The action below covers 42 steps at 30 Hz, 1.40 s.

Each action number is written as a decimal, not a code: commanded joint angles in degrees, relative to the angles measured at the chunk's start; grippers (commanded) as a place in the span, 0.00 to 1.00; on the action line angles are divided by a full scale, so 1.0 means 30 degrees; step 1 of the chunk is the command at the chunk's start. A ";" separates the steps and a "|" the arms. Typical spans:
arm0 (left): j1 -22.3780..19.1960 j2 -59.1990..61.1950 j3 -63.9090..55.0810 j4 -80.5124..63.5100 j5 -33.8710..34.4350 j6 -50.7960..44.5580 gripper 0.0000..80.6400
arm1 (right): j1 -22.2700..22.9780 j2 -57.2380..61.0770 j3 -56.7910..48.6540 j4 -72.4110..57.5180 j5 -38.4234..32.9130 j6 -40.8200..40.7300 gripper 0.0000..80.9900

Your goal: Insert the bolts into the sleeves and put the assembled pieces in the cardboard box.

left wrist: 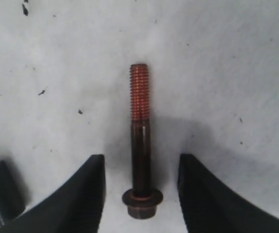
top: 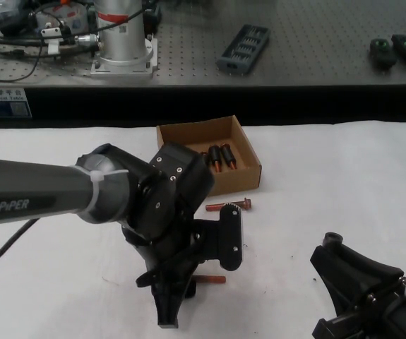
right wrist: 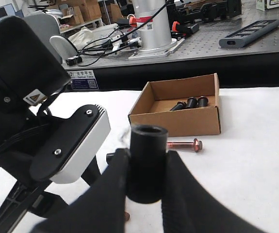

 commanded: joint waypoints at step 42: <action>0.1026 -0.7561 -0.1207 0.5218 -0.0481 -1.9210 0.01 | 0.0028 -0.0173 -0.0147 -0.0756 0.1331 0.1033 0.07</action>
